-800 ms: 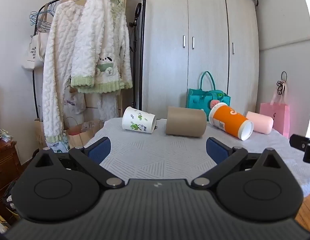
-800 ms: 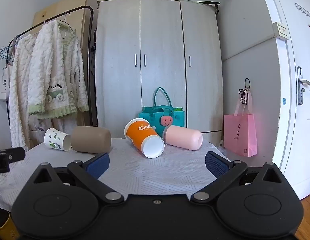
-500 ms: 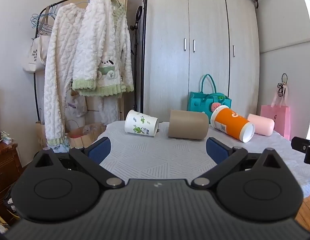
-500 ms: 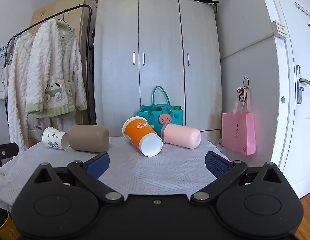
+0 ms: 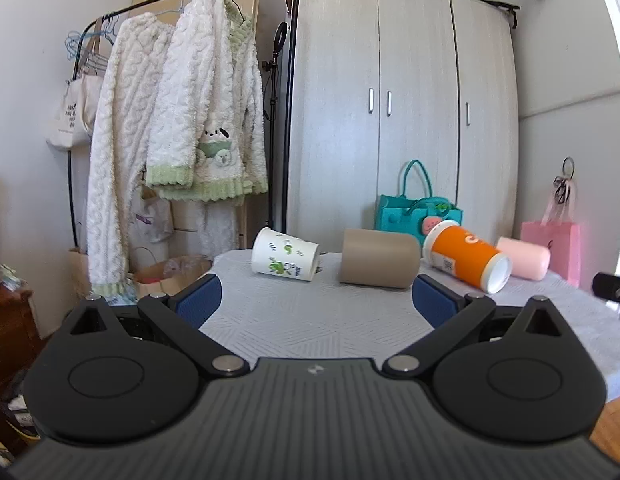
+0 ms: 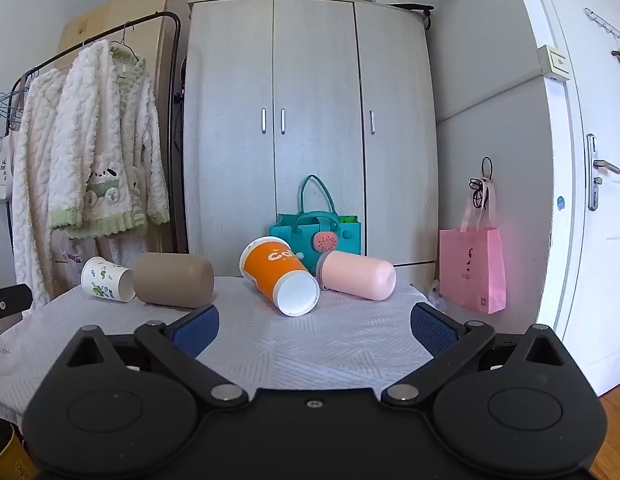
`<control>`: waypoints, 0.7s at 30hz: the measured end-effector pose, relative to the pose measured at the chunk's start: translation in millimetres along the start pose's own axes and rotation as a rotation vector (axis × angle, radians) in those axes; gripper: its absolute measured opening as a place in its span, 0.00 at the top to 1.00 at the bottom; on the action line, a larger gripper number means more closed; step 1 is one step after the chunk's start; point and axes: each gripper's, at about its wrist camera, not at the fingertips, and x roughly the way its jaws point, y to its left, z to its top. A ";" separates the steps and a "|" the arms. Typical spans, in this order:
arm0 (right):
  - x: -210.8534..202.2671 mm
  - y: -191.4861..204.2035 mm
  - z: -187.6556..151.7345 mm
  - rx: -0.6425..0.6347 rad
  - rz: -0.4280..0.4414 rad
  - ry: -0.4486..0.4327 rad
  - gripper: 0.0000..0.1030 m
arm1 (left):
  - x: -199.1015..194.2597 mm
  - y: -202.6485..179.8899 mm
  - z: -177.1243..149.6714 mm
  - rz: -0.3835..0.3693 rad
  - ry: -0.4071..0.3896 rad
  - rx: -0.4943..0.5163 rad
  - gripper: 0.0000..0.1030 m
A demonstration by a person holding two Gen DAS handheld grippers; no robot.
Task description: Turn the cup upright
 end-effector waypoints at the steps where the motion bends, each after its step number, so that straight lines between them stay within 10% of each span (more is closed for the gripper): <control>1: -0.1 0.3 -0.6 -0.002 -0.001 -0.001 0.00 | 0.2 -0.3 -0.1 0.005 -0.001 0.007 0.00; 21: -17.8 -3.5 6.6 -0.014 -0.024 -0.055 0.00 | -10.3 0.5 4.8 -0.034 -0.019 0.002 0.00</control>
